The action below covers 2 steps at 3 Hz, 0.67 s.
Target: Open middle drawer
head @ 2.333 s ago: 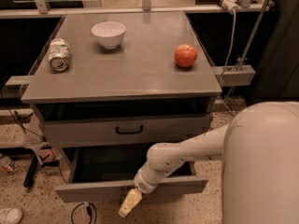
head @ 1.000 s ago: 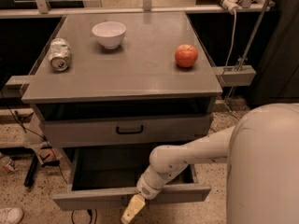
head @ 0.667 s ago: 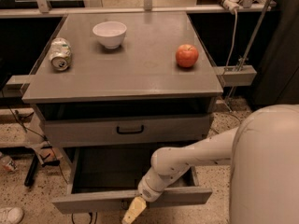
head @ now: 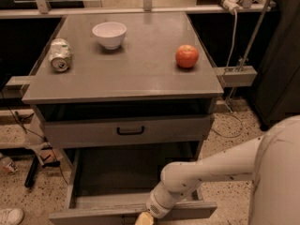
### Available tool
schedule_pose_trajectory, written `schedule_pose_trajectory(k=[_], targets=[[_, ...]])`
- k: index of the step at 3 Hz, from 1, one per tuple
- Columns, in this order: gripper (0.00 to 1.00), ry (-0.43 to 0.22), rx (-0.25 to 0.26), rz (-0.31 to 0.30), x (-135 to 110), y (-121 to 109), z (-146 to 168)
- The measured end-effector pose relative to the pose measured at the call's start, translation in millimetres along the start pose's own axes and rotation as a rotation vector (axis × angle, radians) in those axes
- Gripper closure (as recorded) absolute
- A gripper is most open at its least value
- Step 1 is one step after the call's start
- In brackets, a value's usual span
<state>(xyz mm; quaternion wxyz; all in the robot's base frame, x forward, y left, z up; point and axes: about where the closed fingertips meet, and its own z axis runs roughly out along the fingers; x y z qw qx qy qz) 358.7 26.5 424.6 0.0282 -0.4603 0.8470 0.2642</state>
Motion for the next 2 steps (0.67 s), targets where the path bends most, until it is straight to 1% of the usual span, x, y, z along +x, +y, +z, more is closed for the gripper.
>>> schedule_pose_trajectory(k=[1,2], targets=[[0.00,0.023,-0.023,0.040,50.2,28.3,2.6],[0.00,0.023,-0.023,0.040,47.8,27.9,0.7]])
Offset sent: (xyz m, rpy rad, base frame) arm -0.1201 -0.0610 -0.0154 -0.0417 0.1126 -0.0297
